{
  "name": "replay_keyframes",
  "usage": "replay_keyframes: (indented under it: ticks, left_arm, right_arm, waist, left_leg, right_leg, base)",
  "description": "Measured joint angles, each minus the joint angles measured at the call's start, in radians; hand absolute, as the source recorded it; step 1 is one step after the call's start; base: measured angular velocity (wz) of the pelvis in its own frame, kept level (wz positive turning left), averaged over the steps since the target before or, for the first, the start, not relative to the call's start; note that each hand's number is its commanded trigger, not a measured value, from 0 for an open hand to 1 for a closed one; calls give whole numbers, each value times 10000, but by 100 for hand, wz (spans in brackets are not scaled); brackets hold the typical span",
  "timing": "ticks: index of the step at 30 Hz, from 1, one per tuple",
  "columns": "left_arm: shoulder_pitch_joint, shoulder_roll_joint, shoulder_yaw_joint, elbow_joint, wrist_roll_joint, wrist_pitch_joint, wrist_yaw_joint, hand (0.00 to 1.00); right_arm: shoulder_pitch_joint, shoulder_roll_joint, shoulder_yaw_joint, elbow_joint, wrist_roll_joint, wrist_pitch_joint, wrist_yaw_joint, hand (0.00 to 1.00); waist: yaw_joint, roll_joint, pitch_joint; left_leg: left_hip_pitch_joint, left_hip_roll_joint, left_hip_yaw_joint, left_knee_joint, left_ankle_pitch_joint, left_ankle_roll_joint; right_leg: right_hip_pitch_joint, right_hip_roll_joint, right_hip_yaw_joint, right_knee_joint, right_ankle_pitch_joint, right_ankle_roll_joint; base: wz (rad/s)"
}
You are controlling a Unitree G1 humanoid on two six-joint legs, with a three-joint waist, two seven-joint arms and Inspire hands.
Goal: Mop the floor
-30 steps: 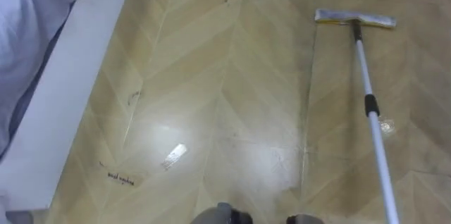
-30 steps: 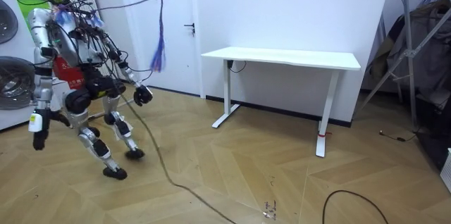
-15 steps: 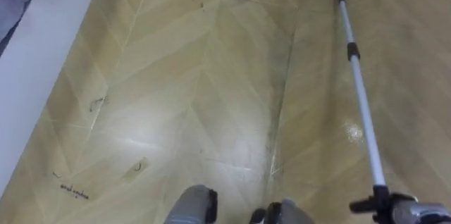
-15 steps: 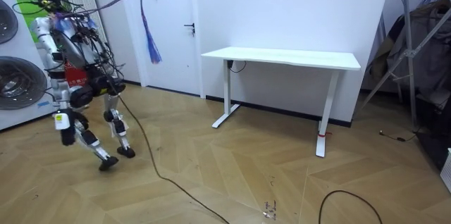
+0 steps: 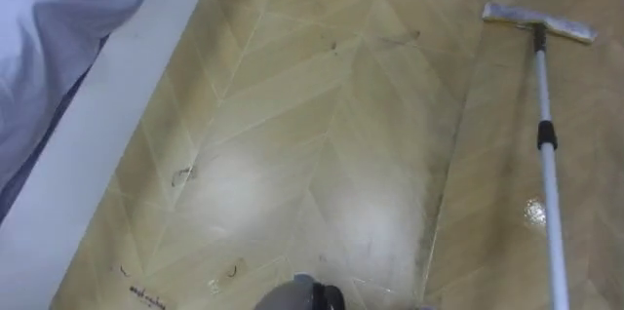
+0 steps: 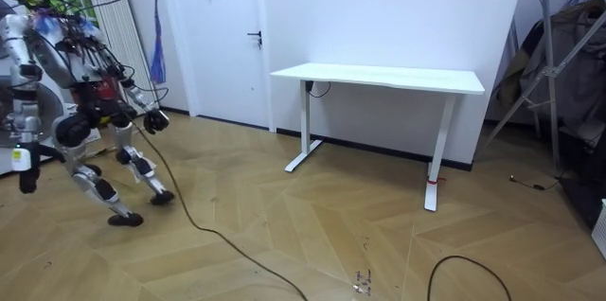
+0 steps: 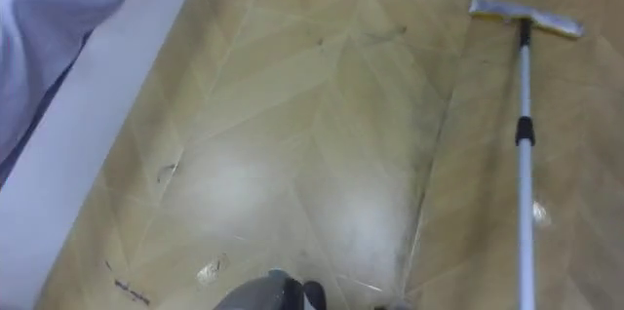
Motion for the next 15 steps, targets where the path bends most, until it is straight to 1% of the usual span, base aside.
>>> replay_keyframes:
  ticks: [1, 2, 3, 4, 5, 6, 7, 8, 9, 10, 11, 12, 13, 14, 15]
  left_arm:
    - [1, -84, -4, 155, -6, -11, 2, 0]
    - [12, -125, -16, 233, 30, 4, 2, 0]
    - [36, -121, -53, 240, 35, 5, 6, 0]
    - [58, -93, -68, 257, 3, 8, 24, 0]
    - [57, -96, -70, 304, 19, 11, 35, 0]
    - [59, -94, -69, 314, 15, 21, 35, 0]
    - [58, -71, -69, 350, -17, 43, 35, 0]
    - [58, -34, -66, 353, -69, 51, 35, 0]
    - [55, -3, -55, 349, -107, 66, 41, 0]
    - [54, 72, -38, 337, -136, 111, 79, 0]
    - [69, 142, -42, 364, -229, 159, 113, 0]
    - [76, 175, -42, 411, -227, 185, 112, 0]
    - [76, 240, -39, 459, -217, 253, 119, 0]
    - [73, 324, -38, 507, -217, 328, 120, 0]
    - [73, 351, -35, 540, -217, 361, 119, 0]
  right_arm:
    - [-150, 144, 9, -15, -173, 21, -90, 100]
    - [-326, 249, -29, -108, -342, 117, -186, 100]
    - [-391, 272, -33, -167, -368, 180, -211, 100]
    - [-549, 291, -49, -338, -370, 324, -259, 100]
    - [-730, 251, -123, -413, -435, 450, -316, 100]
    - [-892, 219, -222, -405, -471, 526, -325, 100]
    - [-1343, 121, -433, -361, -491, 758, -296, 100]
    - [-1856, -18, -477, -274, -400, 818, -227, 100]
    - [-2132, -89, -534, -256, -389, 826, -173, 100]
    - [-2645, -280, -552, -308, -341, 814, -20, 100]
    - [-3007, -490, -537, -369, -230, 771, 100, 100]
    - [-3193, -579, -513, -392, -190, 721, 166, 100]
    - [-3375, -744, -499, -405, -105, 532, 299, 100]
    - [-3389, -812, -508, -389, -14, 495, 395, 100]
    - [-3369, -808, -505, -330, -6, 573, 441, 100]
  waist:
    - [-21, 13, 55]
    - [-22, 11, 46]
    - [-22, 14, 45]
    - [-34, -35, 64]
    - [-44, -173, 94]
    - [-26, -171, 92]
    - [-6, -189, 80]
    - [34, -252, 82]
    - [72, -301, 75]
    - [253, -493, 128]
    - [333, -643, 175]
    - [361, -692, 186]
    - [475, -760, 199]
    - [583, -878, 171]
    - [585, -927, 157]
  left_leg:
    - [142, -18, -196, -211, 38, -40]
    - [272, -144, -450, -427, 98, -81]
    - [298, -183, -578, -471, 110, -102]
    - [327, -316, -823, -512, 121, -150]
    - [283, -423, -990, -571, 106, -234]
    - [297, -426, -1048, -612, 110, -266]
    - [311, -427, -1180, -621, 115, -316]
    - [324, -388, -1215, -574, 115, -355]
    - [353, -376, -1173, -548, 127, -376]
    - [414, -374, -1107, -494, 113, -407]
    - [412, -356, -1138, -232, 77, -473]
    - [407, -330, -1143, -63, 46, -532]
    - [398, -221, -1127, 418, -32, -677]
    - [400, -138, -1076, 877, -49, -709]
    - [426, -85, -1011, 1050, -49, -709]
  right_leg:
    - [-297, 214, -80, -875, -76, -21]
    - [-450, 354, -210, -2010, -21, -126]
    - [-454, 427, -302, -2596, 84, -207]
    - [-459, 546, -296, -3447, 594, -428]
    - [-364, 492, -392, -3607, 1159, -706]
    - [-321, 441, -539, -3644, 1183, -779]
    - [-218, 358, -811, -3696, 1129, -890]
    - [-159, 347, -940, -3706, 1102, -935]
    - [-164, 344, -943, -3637, 1088, -959]
    - [-161, 315, -918, -3483, 972, -1015]
    - [-81, 305, -979, -3307, 840, -1058]
    - [-10, 298, -1034, -3215, 760, -1075]
    - [192, 319, -1156, -3102, 540, -1108]
    - [399, 337, -1190, -2923, 263, -1150]
    - [523, 341, -1228, -2856, 151, -1164]
  base:
    - [-81]
    - [-67]
    - [-43]
    - [-7]
    - [6]
    - [31]
    - [34]
    - [32]
    - [19]
    - [11]
    - [15]
    - [29]
    - [46]
    - [53]
    - [64]
